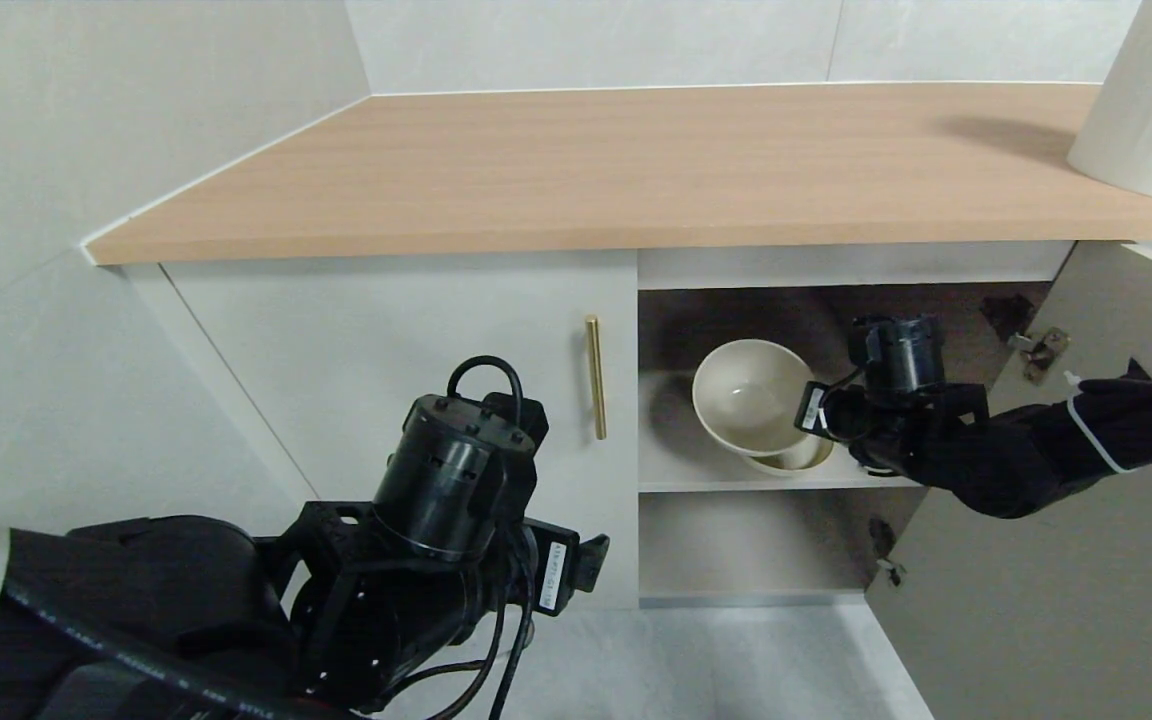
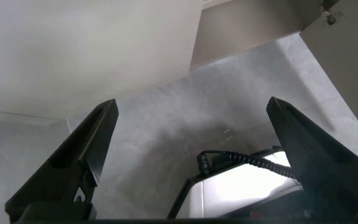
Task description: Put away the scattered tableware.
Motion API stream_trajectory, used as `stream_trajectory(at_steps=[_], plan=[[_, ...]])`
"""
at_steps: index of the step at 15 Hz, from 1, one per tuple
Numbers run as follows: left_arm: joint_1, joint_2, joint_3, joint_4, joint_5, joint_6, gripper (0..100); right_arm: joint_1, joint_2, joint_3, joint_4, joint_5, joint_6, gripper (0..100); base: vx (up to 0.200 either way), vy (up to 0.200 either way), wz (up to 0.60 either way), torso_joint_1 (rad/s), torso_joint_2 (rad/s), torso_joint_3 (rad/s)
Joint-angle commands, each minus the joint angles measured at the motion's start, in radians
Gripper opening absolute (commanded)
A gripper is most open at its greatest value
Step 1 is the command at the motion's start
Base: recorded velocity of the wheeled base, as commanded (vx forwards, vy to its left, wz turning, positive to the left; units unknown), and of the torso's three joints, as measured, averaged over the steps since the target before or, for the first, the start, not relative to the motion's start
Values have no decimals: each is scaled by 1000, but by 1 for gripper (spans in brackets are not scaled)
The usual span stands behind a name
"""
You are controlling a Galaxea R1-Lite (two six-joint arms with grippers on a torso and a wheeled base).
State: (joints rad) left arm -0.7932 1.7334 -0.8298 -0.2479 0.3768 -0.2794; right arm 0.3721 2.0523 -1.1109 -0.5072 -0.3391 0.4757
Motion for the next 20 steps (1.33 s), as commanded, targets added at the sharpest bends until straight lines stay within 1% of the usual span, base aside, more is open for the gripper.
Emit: stream_trajectory(at_steps=[1, 4, 9, 20], plan=[[0, 2, 0, -1, 1, -1, 100, -9, 26, -9, 1, -1, 0, 0, 0, 0, 0, 0, 0, 0], [0, 2, 0, -1, 1, 0, 100, -38, 54, -26, 1, -4, -3, 0, 0, 0, 0, 0, 0, 0], [0, 2, 0, -1, 1, 0, 100, -59, 69, -43, 7, -6, -6, 0, 0, 0, 0, 0, 0, 0], [0, 5, 0, -1, 1, -1, 100, -82, 100, -57, 7, -14, -9, 0, 0, 0, 0, 0, 0, 0]])
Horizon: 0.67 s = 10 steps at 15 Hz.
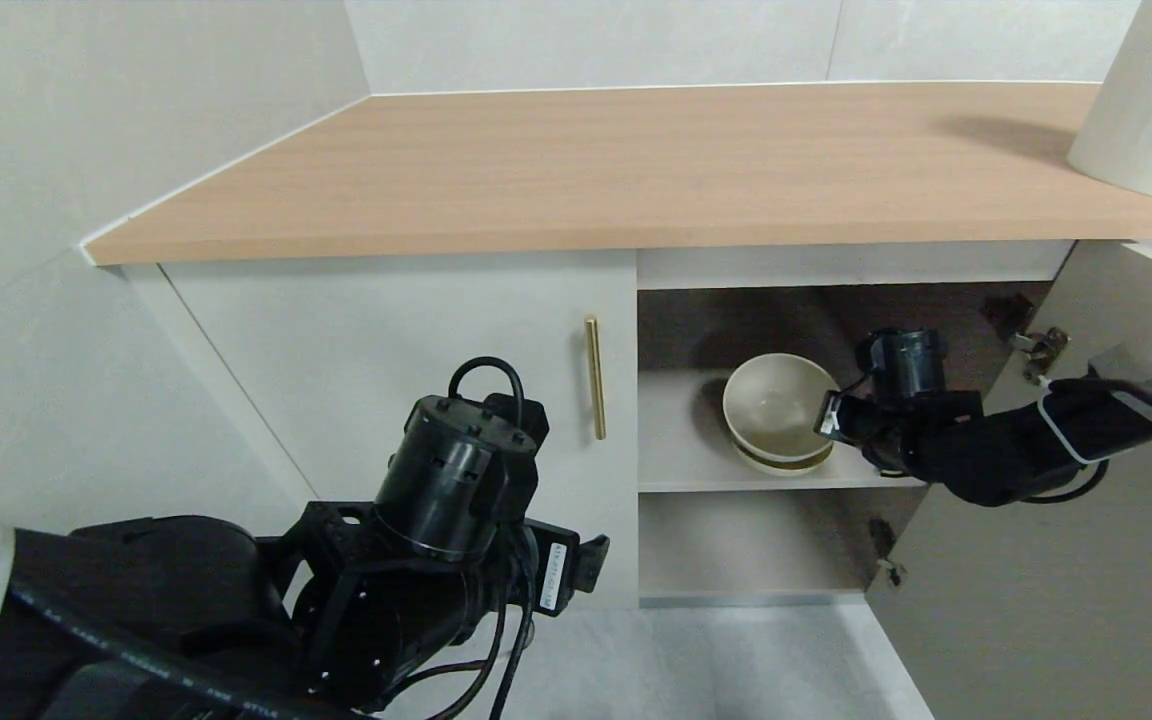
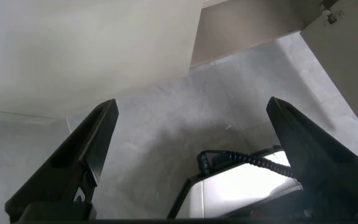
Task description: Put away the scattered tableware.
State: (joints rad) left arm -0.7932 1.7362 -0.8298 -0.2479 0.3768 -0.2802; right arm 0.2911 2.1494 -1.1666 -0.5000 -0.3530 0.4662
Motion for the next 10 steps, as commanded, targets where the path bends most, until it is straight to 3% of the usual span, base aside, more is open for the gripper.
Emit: stream_trajectory(at_steps=[1, 5, 6, 10], plan=[[0, 2, 0, -1, 1, -1, 100, -1, 6, -2, 0, 0, 0, 0, 0, 0, 0, 0, 0, 0], [0, 2, 0, -1, 1, -1, 100, -3, 9, -2, 0, 0, -6, 0, 0, 0, 0, 0, 0, 0], [0, 2, 0, -1, 1, 1, 100, -3, 7, -2, -2, 0, -6, 100, 0, 0, 0, 0, 0, 0], [0, 2, 0, -1, 1, -1, 100, 3, -3, 4, -6, 0, -4, 100, 0, 0, 0, 0, 0, 0]])
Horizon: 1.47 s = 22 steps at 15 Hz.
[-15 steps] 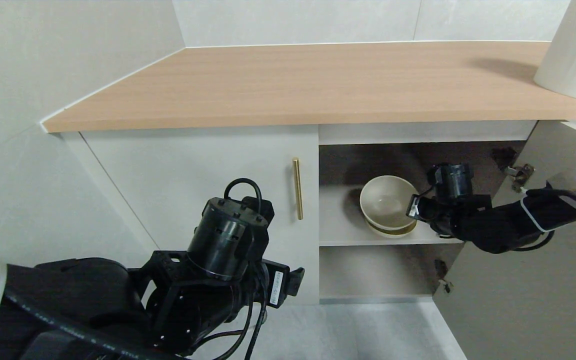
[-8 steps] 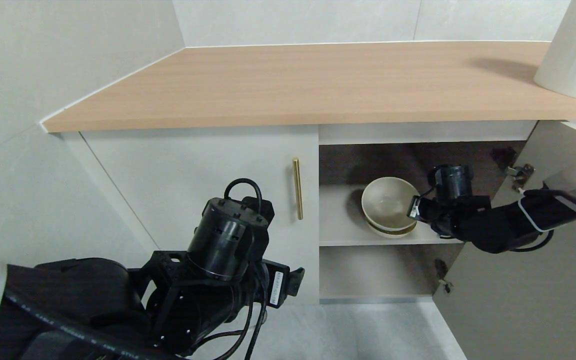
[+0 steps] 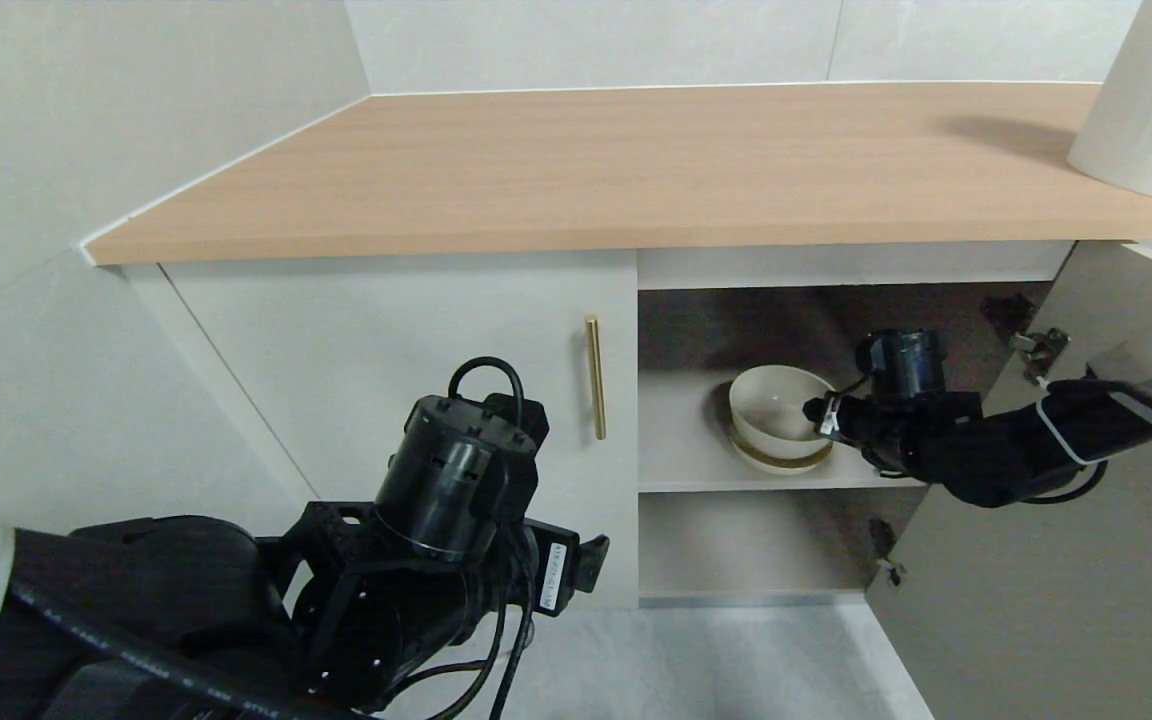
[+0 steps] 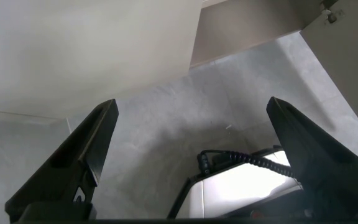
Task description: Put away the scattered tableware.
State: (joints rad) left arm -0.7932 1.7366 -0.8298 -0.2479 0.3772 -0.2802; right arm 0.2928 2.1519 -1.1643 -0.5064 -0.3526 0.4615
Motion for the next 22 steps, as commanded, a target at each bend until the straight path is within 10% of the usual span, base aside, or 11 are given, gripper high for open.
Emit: stream_trajectory(at_steps=[1, 6, 12, 17, 22], plan=[[0, 0, 0, -1, 0, -1, 100, 5, -14, 3, 0, 0, 0, 100, 0, 0, 0, 0, 0, 0], [20, -22, -9, -2, 2, -20, 100, 32, -106, 63, 25, 20, -4, 100, 0, 0, 0, 0, 0, 0], [158, -322, 41, 58, -41, -16, 100, 166, -604, 262, 447, 181, -50, 100, 0, 0, 0, 0, 0, 0], [279, -496, 212, 84, -147, -10, 100, 227, -837, 472, 466, 175, -55, 100, 0, 0, 0, 0, 0, 0], [285, -491, 219, 81, -143, 15, 100, 258, -868, 558, 463, 164, -58, 100, 0, 0, 0, 0, 0, 0]])
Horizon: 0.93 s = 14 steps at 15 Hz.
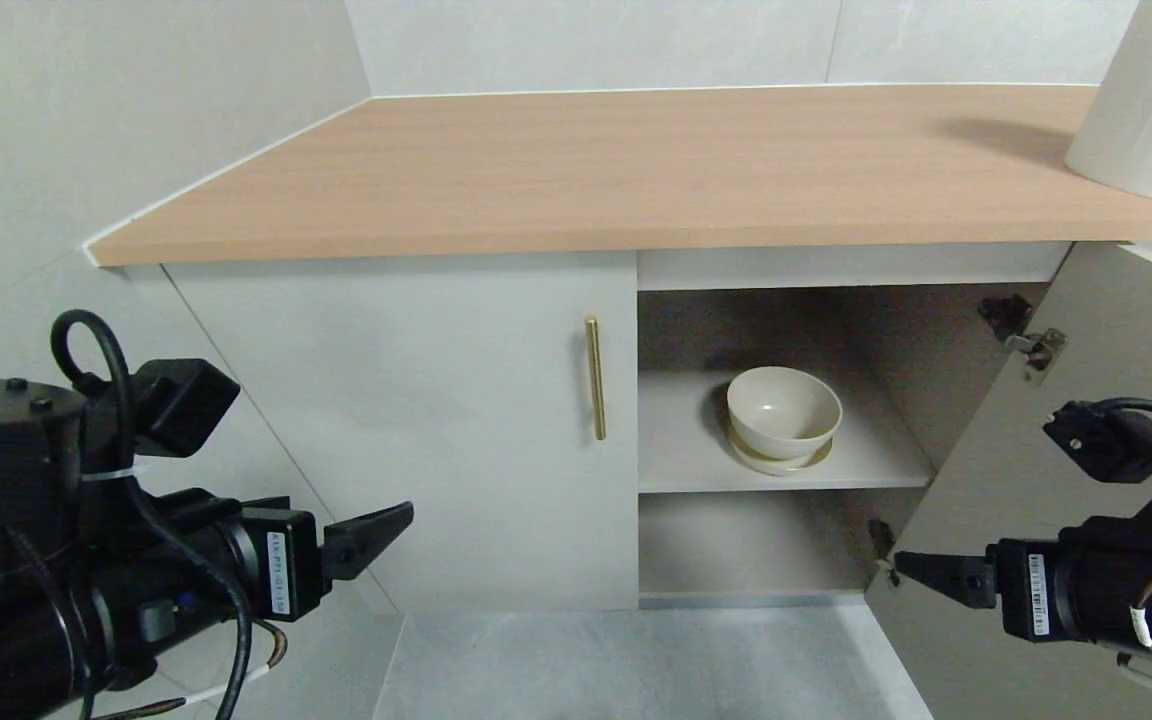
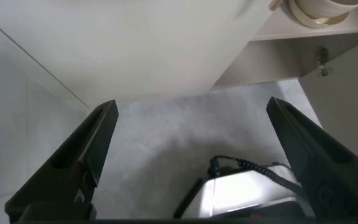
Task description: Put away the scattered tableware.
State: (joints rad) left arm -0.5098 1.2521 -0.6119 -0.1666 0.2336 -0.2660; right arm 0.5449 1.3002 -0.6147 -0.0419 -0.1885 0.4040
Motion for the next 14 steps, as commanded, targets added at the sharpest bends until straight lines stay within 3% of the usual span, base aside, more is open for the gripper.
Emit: stream_trajectory(at_steps=[1, 2, 14], plan=[[1, -8, 3, -1, 1, 2, 100, 6, -10, 10, -3, 0, -1, 100, 0, 0, 0, 0, 0, 0], [1, -8, 6, -1, 1, 2, 100, 6, -7, 10, -3, 0, -1, 100, 0, 0, 0, 0, 0, 0], [-1, -5, 12, 2, 3, 2, 100, 36, -7, 13, -3, -29, -2, 100, -200, 0, 0, 4, 2, 0]])
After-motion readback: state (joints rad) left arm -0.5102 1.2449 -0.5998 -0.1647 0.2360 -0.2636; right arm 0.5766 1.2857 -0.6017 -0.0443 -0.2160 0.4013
